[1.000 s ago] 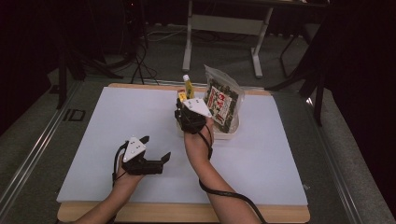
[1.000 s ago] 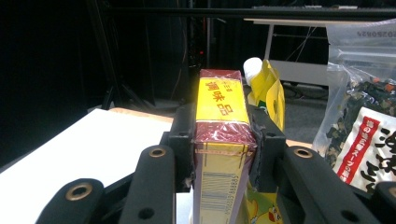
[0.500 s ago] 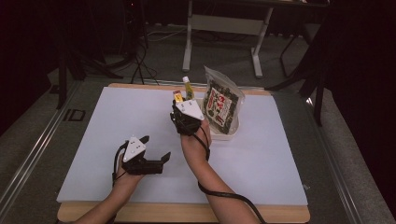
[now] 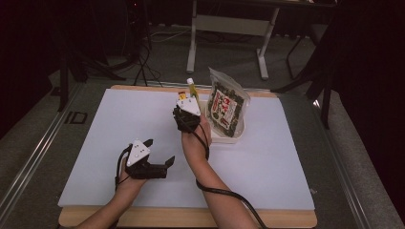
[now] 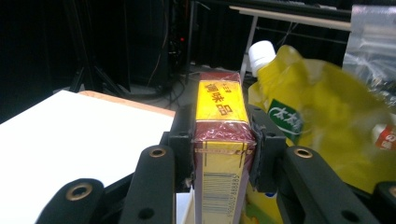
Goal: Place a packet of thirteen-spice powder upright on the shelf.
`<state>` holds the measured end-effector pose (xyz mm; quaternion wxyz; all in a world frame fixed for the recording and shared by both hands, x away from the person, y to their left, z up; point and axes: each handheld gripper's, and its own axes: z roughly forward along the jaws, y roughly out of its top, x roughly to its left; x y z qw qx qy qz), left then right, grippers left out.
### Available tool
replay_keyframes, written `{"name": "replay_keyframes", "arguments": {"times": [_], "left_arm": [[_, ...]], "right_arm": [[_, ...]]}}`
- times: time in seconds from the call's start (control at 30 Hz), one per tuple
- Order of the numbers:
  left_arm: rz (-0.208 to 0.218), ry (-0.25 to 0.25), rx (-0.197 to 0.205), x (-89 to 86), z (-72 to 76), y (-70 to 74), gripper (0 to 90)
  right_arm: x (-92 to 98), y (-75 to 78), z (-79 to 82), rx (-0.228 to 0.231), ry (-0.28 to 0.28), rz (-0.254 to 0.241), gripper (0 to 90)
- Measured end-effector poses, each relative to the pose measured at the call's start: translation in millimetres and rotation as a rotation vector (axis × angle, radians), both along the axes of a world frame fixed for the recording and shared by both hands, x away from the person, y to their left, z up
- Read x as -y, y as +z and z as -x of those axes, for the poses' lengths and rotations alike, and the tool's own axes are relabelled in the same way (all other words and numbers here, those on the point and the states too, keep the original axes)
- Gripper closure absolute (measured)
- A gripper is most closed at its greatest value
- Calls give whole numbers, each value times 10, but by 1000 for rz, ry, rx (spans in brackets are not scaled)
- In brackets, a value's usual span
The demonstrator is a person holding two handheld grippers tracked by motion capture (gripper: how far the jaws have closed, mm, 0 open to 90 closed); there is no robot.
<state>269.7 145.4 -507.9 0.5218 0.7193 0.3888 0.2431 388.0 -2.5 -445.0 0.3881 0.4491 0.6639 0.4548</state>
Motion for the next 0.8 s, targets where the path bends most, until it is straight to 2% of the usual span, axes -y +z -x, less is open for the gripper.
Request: {"name": "replay_keyframes", "arguments": {"times": [0.13, 0.27, 0.3, 0.4, 0.67, 0.8], "left_arm": [[-7, -4, -1, 3, -1, -8, 16], [-6, -4, -2, 2, -3, -10, 16], [-7, -6, -6, 6, -6, -15, 16], [-7, -9, -6, 11, -7, -20, 16], [-4, -9, -8, 23, -12, -24, 16], [-5, -9, -10, 25, -13, -28, 16]], "right_arm": [[-19, -42, -48, -23, -15, -16, 668], [-39, -54, -50, -18, -17, -23, 666], [-43, -53, -64, -29, -20, -45, 660], [-41, -47, -79, -42, -22, -65, 657], [-123, -37, -82, -58, -31, -69, 638], [-105, -41, -104, -77, -43, -105, 637]]}}
